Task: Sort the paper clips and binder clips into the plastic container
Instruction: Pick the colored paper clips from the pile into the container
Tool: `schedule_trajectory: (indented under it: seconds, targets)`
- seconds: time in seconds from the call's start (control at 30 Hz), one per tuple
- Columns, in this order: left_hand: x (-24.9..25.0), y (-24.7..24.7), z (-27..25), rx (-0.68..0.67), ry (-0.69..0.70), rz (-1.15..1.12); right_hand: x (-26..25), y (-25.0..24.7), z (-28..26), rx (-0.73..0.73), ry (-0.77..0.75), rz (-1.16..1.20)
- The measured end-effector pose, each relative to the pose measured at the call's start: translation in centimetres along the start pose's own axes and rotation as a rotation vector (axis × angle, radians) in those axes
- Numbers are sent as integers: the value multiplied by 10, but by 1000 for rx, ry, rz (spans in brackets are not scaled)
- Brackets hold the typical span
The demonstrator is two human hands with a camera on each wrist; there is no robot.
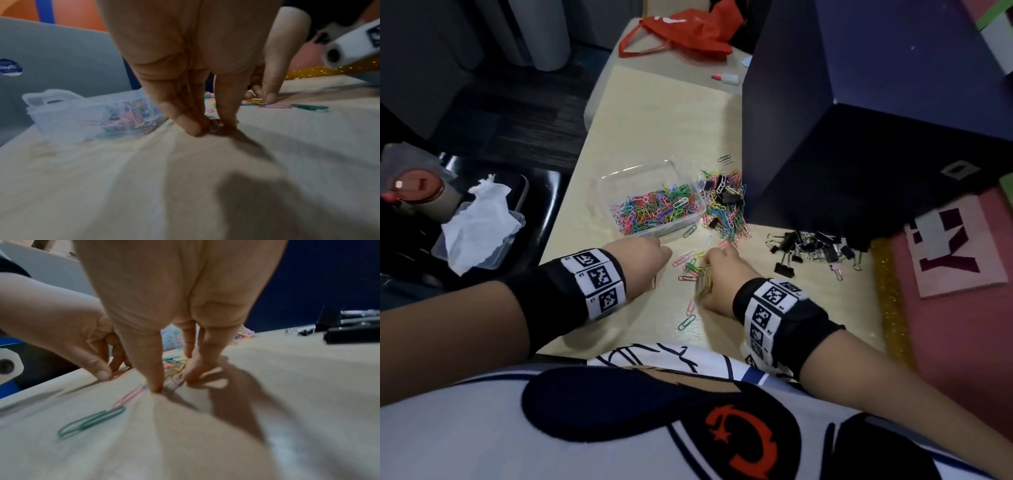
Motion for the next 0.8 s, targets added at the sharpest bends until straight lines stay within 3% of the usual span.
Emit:
schedule_trajectory:
  seconds: [0.23, 0.4, 0.57, 0.8]
  targets:
    - [2, 6, 9, 76, -17, 22, -8, 0, 5, 194, -258, 23]
    - [1, 6, 10, 78, -65, 20, -5, 21, -3, 60, -464, -338]
    - [-3, 7, 10, 41, -98, -23, 1, 17, -3, 152, -522, -177]
    - [-3, 7, 12, 7, -91, -64, 7, 4, 15, 163, -391, -144]
Point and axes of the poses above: each hand's wrist, its own z-axis towards the middle knuckle, its own y-axis out of the palm, x = y × z, the point moved 3 cm from there along z, towards the middle knuckle, and after that the axes turned 6 degrees about z, right-handed, at the moved point
